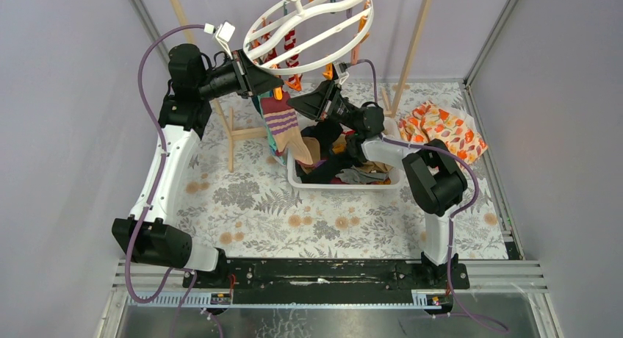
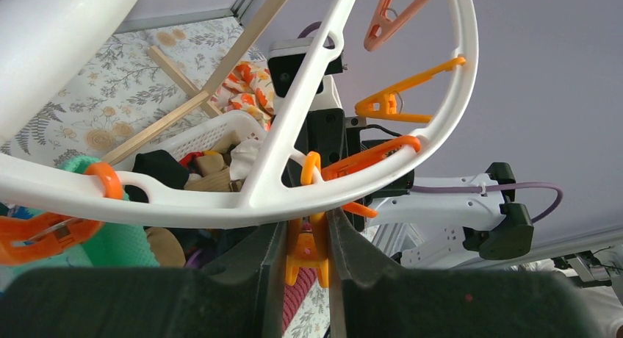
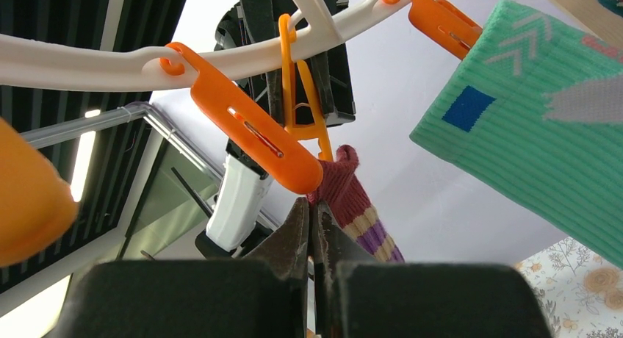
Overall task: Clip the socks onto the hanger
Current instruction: Clamp the sock onto the hanger.
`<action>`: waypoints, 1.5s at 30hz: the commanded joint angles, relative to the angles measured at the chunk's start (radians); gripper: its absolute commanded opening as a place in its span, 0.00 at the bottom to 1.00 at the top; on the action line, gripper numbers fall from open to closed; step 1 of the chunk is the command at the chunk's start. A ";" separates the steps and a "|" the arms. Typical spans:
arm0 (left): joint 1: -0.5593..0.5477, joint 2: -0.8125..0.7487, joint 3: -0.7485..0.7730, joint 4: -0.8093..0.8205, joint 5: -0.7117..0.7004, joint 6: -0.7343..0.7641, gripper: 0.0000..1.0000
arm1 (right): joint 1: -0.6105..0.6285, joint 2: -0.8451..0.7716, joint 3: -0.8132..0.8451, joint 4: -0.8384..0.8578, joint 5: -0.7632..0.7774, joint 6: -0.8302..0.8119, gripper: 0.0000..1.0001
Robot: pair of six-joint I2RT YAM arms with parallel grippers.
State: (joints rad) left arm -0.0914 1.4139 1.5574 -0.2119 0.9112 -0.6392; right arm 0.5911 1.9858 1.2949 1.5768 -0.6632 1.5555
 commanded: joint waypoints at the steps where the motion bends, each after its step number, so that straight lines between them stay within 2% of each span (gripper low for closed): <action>1: 0.005 -0.006 -0.003 0.051 0.039 -0.011 0.00 | 0.005 -0.020 0.017 0.130 -0.010 0.004 0.00; 7: 0.004 -0.006 0.005 0.055 0.041 -0.013 0.00 | 0.004 -0.052 -0.029 0.133 -0.056 -0.007 0.00; 31: 0.005 -0.016 -0.023 0.083 0.059 -0.026 0.00 | 0.004 -0.017 0.063 0.135 -0.028 0.024 0.00; 39: 0.004 -0.018 -0.011 0.089 0.065 -0.025 0.00 | 0.000 -0.059 -0.009 0.136 -0.075 0.005 0.00; 45: 0.004 -0.020 -0.021 0.094 0.065 -0.030 0.00 | -0.001 -0.059 0.013 0.137 -0.088 0.012 0.00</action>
State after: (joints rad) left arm -0.0906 1.4136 1.5402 -0.1719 0.9371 -0.6575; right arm 0.5911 1.9850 1.2770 1.5795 -0.7250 1.5703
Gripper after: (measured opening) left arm 0.256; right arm 0.020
